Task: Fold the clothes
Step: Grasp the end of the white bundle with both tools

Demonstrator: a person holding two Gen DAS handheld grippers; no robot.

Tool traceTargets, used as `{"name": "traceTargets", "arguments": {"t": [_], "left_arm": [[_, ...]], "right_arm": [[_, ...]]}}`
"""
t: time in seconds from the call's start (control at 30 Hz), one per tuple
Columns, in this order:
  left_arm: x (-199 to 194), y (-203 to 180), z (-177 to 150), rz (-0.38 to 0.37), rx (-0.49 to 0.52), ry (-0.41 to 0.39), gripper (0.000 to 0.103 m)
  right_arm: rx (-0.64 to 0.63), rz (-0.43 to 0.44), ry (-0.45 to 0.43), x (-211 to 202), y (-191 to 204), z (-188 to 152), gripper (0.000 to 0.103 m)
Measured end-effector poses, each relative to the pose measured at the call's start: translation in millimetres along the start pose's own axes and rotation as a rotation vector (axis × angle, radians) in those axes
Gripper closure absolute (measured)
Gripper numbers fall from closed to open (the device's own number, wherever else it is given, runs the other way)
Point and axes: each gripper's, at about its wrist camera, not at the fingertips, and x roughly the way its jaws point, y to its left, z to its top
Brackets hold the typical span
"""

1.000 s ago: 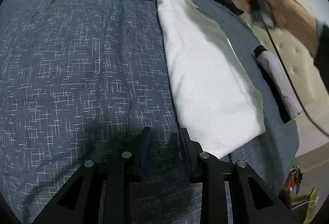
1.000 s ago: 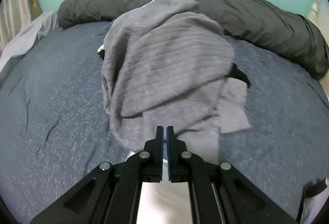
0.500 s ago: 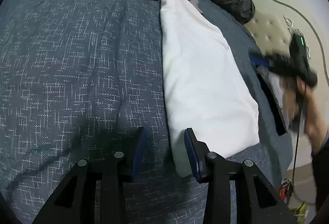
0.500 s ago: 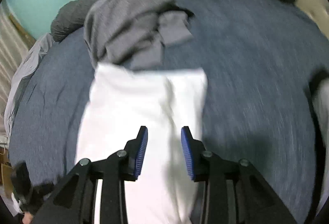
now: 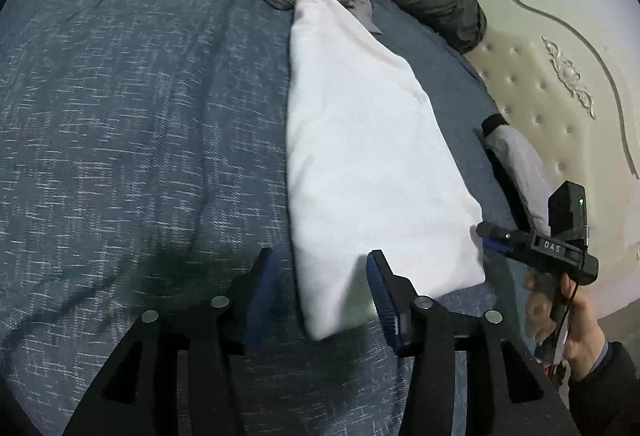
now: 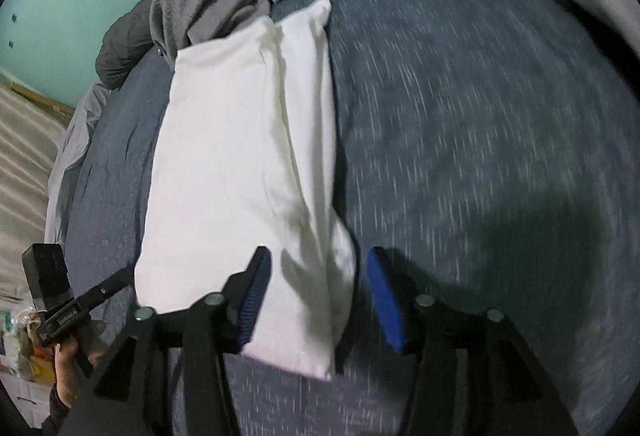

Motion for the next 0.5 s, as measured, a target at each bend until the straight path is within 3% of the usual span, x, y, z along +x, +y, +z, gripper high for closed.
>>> {"name": "traceTargets", "arguments": {"t": [0.3,0.5], "left_arm": [[8,-6,-3,-0.004,-0.006,0.034,0.045],[14,0,-2,-0.057,-0.061,0.065,0.042]], "right_arm": [[0.005,0.012,0.018,7,4,-15,0.043],[0.007,0.016,0.022,13,4,-17,0.041]]}}
